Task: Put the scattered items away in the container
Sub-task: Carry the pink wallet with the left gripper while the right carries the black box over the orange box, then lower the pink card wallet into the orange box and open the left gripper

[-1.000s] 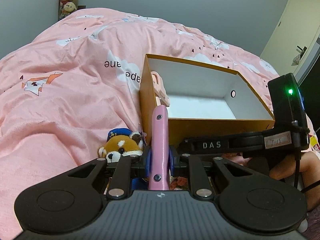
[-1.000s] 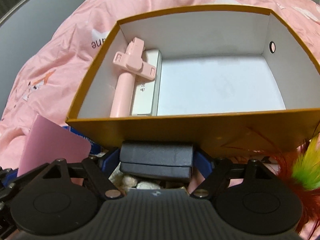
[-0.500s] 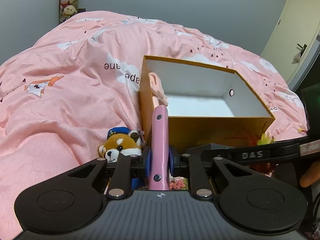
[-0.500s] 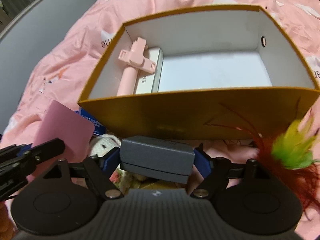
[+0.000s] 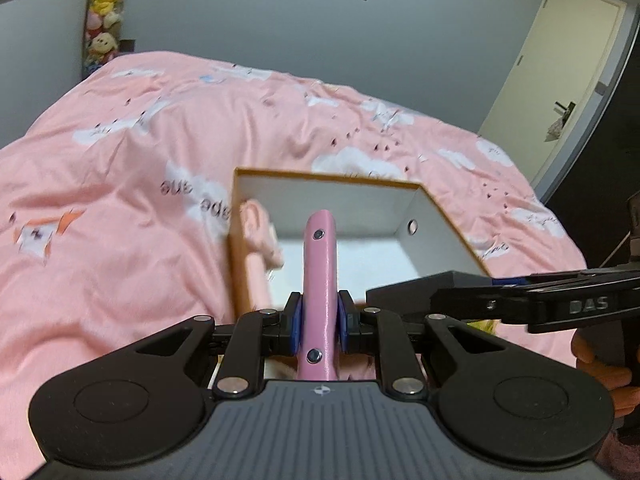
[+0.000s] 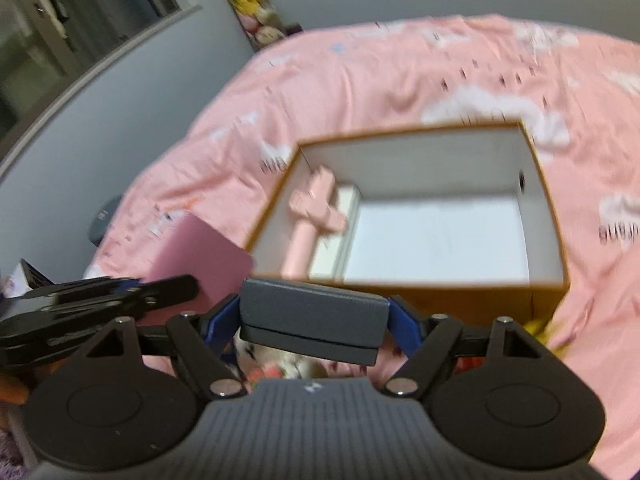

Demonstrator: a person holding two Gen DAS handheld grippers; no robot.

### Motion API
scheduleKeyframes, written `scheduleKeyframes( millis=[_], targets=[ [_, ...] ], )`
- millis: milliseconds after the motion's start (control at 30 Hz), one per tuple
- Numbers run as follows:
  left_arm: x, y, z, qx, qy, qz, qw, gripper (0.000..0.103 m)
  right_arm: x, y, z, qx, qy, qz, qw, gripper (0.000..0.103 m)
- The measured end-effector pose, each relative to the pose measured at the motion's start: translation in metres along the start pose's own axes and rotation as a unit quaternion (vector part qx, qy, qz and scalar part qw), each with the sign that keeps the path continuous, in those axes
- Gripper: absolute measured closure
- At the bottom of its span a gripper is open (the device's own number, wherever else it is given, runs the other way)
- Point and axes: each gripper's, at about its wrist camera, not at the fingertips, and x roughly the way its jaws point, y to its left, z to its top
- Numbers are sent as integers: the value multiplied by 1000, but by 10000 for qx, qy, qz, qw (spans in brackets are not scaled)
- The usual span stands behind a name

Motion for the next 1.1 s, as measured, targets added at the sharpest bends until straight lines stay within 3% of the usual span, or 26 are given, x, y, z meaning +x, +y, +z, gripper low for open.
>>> scheduleKeyframes(
  millis=[200,333,500,733,1100],
  targets=[
    [37,6,35,-341,42,-232,9991,83,-6,-6,36,-287,-435,-212,9984,23],
    [78,12,51,-672,191,-324,9970,83,11,-24,53,-236,-419,-353,9982,23],
    [140,17,55,-932,643,-350,9929,83,40,-48,68,-248,-261,-520,9980,23],
    [211,22,57,-1403,1224,-432,9816,83,83,-80,82,-247,73,-764,9967,23],
    [263,37,50,-2279,1602,-436,9594,82,116,-99,87,-256,360,-836,9955,23]
  ],
)
